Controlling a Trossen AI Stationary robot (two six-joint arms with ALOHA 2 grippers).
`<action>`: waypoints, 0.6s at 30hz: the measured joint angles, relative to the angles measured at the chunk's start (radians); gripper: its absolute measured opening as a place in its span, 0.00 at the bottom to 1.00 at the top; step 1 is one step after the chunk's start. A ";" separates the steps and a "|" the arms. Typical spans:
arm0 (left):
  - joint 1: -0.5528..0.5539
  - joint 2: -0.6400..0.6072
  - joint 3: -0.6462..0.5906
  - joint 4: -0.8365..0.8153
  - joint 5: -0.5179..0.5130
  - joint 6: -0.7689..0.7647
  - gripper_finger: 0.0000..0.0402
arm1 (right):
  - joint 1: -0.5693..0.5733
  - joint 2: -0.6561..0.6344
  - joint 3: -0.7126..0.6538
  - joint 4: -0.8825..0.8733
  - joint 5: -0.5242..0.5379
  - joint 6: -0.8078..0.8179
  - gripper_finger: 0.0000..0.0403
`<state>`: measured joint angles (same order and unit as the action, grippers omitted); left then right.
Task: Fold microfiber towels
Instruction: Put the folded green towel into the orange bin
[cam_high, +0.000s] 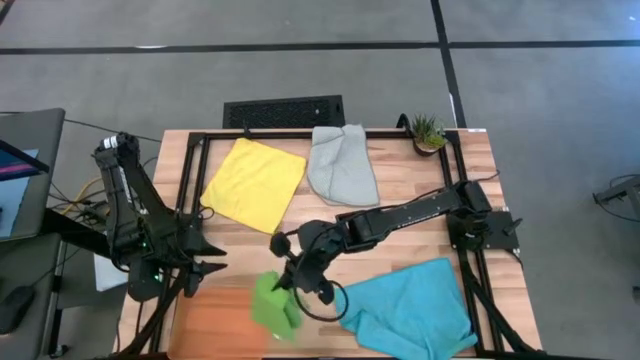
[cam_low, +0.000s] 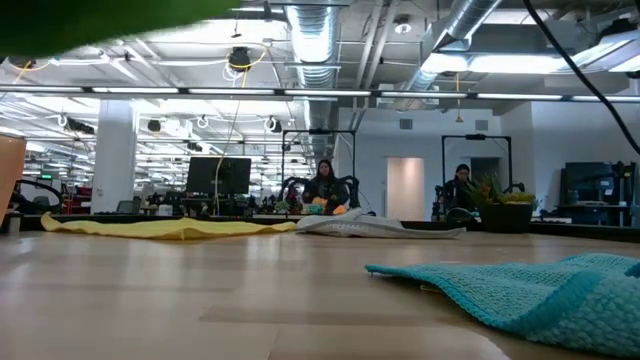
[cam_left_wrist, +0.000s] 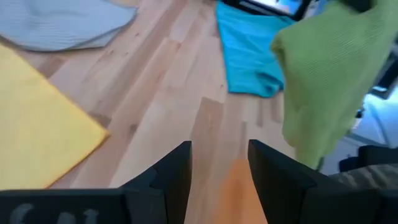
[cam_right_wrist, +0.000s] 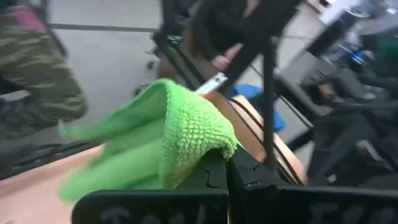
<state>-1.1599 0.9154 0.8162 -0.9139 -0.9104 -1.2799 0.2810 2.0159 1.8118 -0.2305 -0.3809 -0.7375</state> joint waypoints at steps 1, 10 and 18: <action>0.000 0.000 0.000 0.025 -0.001 0.013 0.37 | 0.000 0.000 0.000 -0.006 -0.022 -0.010 0.00; 0.016 0.002 0.000 0.170 0.016 0.133 0.37 | -0.002 0.000 0.000 -0.021 -0.075 -0.067 0.00; 0.070 0.002 0.000 0.216 0.021 0.156 0.37 | -0.002 0.000 0.000 -0.023 -0.097 -0.085 0.00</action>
<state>-1.0895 0.9169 0.8158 -0.6979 -0.8893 -1.1243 0.2790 2.0155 1.8118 -0.2539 -0.4776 -0.8227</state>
